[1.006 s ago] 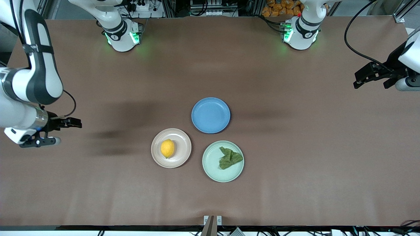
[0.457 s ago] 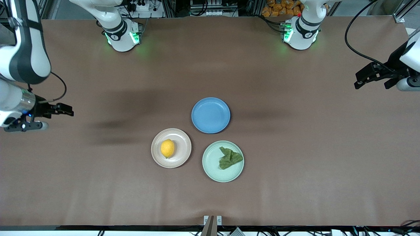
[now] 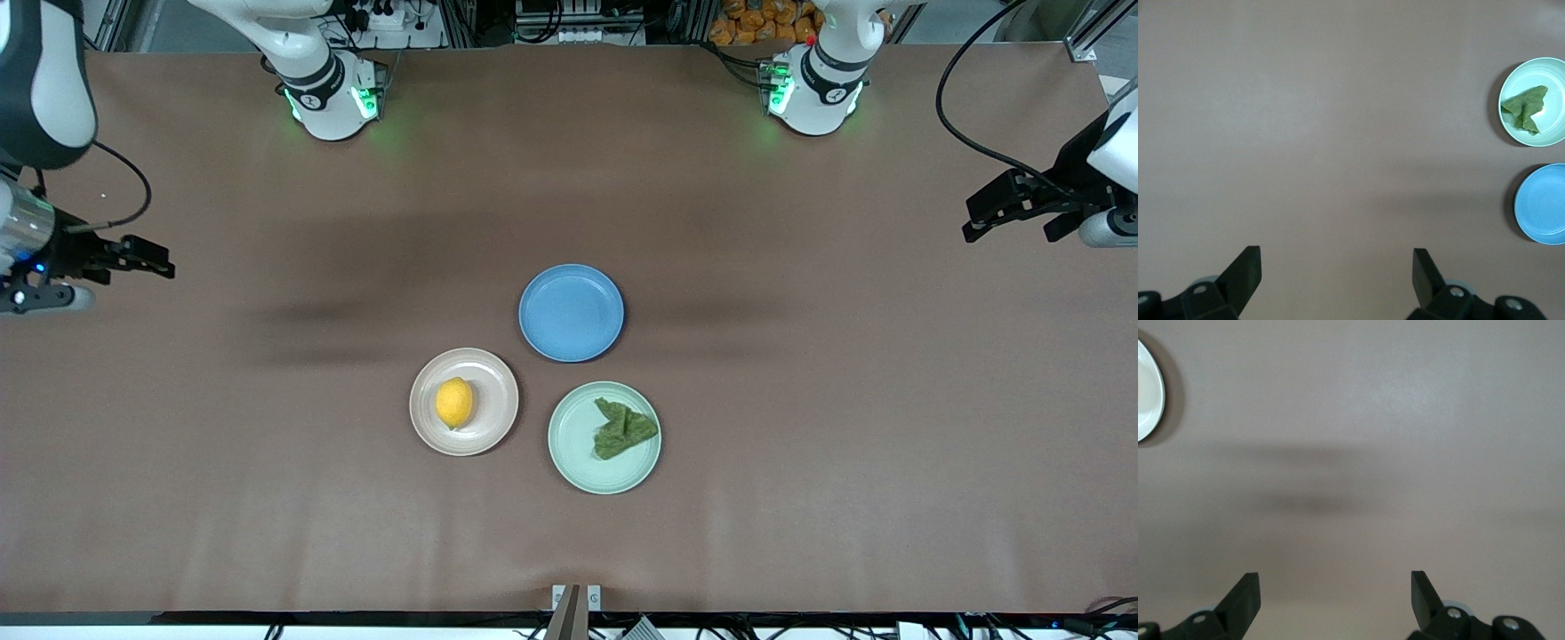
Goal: Place lemon and lettuce in plates
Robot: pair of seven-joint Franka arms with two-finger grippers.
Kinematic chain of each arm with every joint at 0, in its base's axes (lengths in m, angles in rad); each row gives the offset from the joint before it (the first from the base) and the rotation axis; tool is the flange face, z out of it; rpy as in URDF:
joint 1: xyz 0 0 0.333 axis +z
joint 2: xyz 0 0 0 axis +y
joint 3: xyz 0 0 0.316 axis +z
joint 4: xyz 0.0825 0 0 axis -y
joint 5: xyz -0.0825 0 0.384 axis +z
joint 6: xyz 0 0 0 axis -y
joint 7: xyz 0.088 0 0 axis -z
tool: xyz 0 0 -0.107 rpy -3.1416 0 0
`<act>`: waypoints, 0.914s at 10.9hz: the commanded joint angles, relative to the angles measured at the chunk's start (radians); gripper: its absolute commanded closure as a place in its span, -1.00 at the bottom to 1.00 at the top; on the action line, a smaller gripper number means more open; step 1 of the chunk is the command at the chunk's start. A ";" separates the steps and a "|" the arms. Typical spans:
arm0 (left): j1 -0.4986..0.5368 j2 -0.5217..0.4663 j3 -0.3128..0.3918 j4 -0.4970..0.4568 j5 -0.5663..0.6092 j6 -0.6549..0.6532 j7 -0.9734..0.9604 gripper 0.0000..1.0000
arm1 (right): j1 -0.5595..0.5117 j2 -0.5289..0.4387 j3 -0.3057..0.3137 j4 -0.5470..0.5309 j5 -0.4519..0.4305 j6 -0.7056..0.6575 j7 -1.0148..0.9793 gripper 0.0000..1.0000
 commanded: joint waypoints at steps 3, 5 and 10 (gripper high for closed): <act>0.010 -0.007 -0.001 0.005 0.014 0.004 0.022 -1.00 | -0.043 -0.055 0.044 0.071 -0.018 -0.141 -0.002 -1.00; 0.010 -0.007 -0.001 0.011 0.051 0.004 0.063 -1.00 | -0.043 -0.052 0.042 0.143 -0.020 -0.213 -0.004 -1.00; 0.010 -0.013 -0.001 0.022 0.043 0.002 0.059 -1.00 | -0.028 -0.011 0.036 0.330 -0.018 -0.324 -0.002 -1.00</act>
